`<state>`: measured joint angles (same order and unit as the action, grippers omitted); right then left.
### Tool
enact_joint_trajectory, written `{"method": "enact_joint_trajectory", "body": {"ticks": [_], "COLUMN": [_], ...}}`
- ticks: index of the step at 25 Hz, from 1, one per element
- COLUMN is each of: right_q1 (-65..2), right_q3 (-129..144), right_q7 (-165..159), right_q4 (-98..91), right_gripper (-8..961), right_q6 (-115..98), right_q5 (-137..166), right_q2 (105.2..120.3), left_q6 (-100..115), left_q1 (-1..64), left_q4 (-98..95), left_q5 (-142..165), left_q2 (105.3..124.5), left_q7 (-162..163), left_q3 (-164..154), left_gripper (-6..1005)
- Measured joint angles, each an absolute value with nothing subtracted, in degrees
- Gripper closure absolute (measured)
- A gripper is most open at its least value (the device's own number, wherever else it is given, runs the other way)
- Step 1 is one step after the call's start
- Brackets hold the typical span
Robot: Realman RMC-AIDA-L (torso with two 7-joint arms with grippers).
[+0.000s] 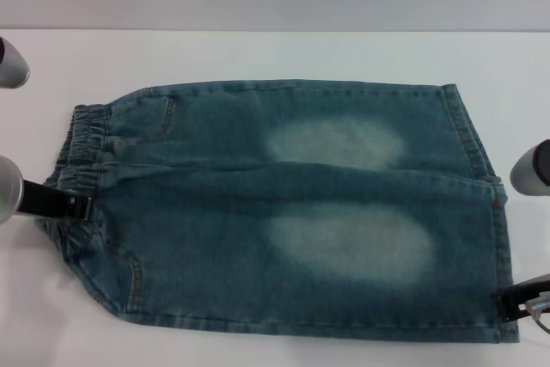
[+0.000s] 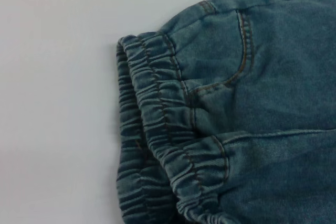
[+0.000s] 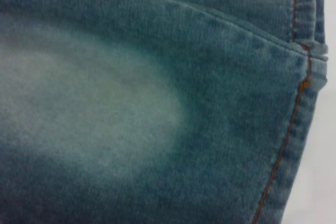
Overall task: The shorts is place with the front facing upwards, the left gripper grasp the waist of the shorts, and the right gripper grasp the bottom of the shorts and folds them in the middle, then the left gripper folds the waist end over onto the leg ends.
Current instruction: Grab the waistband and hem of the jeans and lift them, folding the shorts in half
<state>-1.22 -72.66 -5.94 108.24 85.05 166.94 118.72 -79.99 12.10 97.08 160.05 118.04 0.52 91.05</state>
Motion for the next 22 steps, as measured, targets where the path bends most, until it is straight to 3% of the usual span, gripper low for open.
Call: {"method": "enact_joint_trajectory", "body": {"ticks": [5,10,13,22], "right_q1": [-1.36,-1.26,-1.19,-0.94], "right_q3": [-71.73,-71.95,-71.94,-72.26], "right_q7": [-5.88,-5.88,-6.07,-6.26], "right_q4": [109.58,109.68,109.42,108.86], "right_gripper": [911,739,505,378], "right_q6": [84.95,85.21,85.45,86.21], "right_q5": [167.0,167.04,167.12,167.17], "right_q2": [118.65,118.65,118.65,118.7], "left_q6": [-80.0,-79.99,-79.98,-80.05], "left_q1": [12.31,12.33,12.4,12.98], "left_q4": [96.92,96.85,96.81,96.44], "left_q5": [160.05,160.05,160.05,159.97], "left_q2": [118.04,118.04,118.04,118.1], "left_q7": [0.53,0.53,0.53,0.59], "left_q3": [91.05,91.05,91.05,90.96], "left_gripper": [914,914,913,913]}}
